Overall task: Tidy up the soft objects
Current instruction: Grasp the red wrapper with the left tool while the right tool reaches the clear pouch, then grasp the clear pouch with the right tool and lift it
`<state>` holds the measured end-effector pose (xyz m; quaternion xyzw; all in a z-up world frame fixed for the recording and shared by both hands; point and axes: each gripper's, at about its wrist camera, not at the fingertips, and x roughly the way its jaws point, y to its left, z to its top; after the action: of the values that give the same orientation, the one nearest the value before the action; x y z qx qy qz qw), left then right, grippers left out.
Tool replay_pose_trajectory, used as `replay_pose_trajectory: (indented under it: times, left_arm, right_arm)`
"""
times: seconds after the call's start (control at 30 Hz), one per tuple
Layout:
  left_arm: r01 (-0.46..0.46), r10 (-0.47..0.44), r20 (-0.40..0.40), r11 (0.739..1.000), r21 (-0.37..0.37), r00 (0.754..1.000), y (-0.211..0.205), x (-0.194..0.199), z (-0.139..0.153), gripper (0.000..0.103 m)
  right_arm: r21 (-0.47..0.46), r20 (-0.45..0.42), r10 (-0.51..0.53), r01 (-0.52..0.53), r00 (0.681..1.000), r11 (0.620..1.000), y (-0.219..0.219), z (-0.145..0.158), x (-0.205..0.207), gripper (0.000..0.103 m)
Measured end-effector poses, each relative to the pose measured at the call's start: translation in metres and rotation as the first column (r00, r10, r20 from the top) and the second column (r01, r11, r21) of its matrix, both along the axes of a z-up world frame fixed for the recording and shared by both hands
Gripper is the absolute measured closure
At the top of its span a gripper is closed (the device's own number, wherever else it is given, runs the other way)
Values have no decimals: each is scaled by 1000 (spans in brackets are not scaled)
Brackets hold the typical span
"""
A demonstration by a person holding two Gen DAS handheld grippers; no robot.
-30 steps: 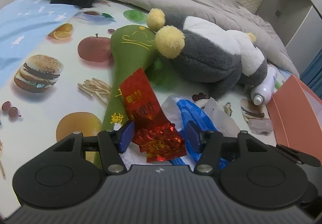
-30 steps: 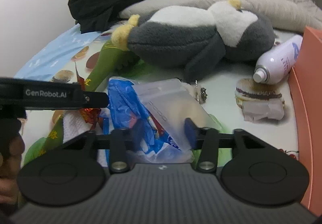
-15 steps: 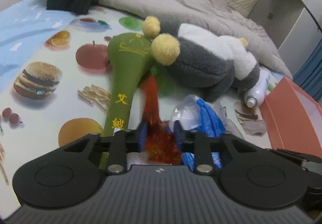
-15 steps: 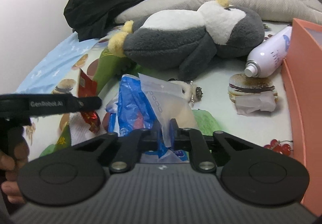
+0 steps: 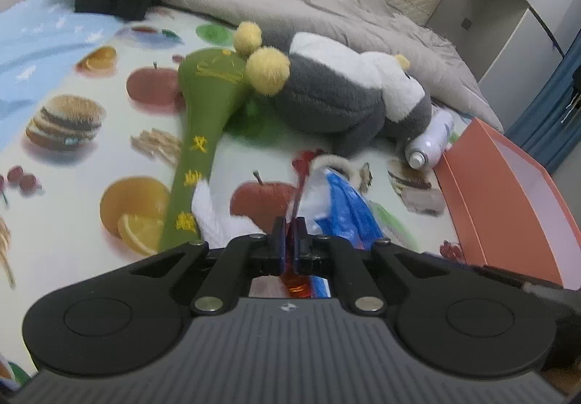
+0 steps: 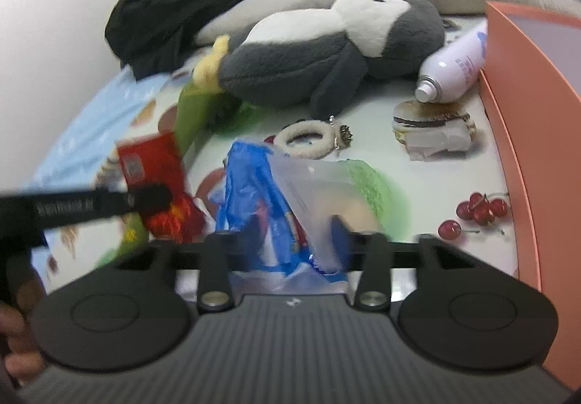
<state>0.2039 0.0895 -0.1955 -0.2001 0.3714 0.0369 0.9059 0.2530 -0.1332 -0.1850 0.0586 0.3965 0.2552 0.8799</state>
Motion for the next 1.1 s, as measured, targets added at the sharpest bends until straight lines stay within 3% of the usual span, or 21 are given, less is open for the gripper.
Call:
replay_pose_trajectory:
  times: [0.23,0.37,0.4,0.47,0.6,0.7,0.8,0.87,1.0,1.1]
  left_arm:
    - [-3,3,0,1000,20,1000,-2,-2,-3,98]
    - [0,0,4,999,32,1000,-5,0,-1,99]
    - [1,-1,2,999,35,1000,-5,0,-1,99]
    - [5,-5,-1,999,41,1000,-6,1,-2,99]
    - [-1,2,-13,999,48,1000,-5,5,-5,99]
    - [10,-9,-25,999,51,1000,-3,8,-9,98]
    - [7,-4,-39,998,65,999,-3,11,-12,97]
    - [2,1,-43,998,65,999,-2,12,-13,94]
    - [3,1,-51,998,70,999,-3,14,-14,62]
    - [7,-3,-52,997,74,999,-5,13,-16,60]
  right_arm:
    - [-5,3,-76,76,997,997,-19,-4,17,47]
    - [8,-53,-56,57,997,998,-23,-17,33,46]
    - [1,-62,-57,57,996,998,-22,-20,36,44]
    - [-15,-74,-44,43,996,999,-19,-26,40,27]
    - [-18,-66,-10,9,998,1000,-14,-31,40,28]
    - [-62,-40,17,-20,999,998,-9,-32,37,33]
    - [-101,-16,34,-36,999,994,-5,-32,36,49]
    - [-103,-15,36,-37,999,994,-6,-32,36,52]
    - [-86,-11,32,-32,999,996,-9,-31,35,58]
    - [-66,-6,14,-15,1000,998,-13,-28,34,66]
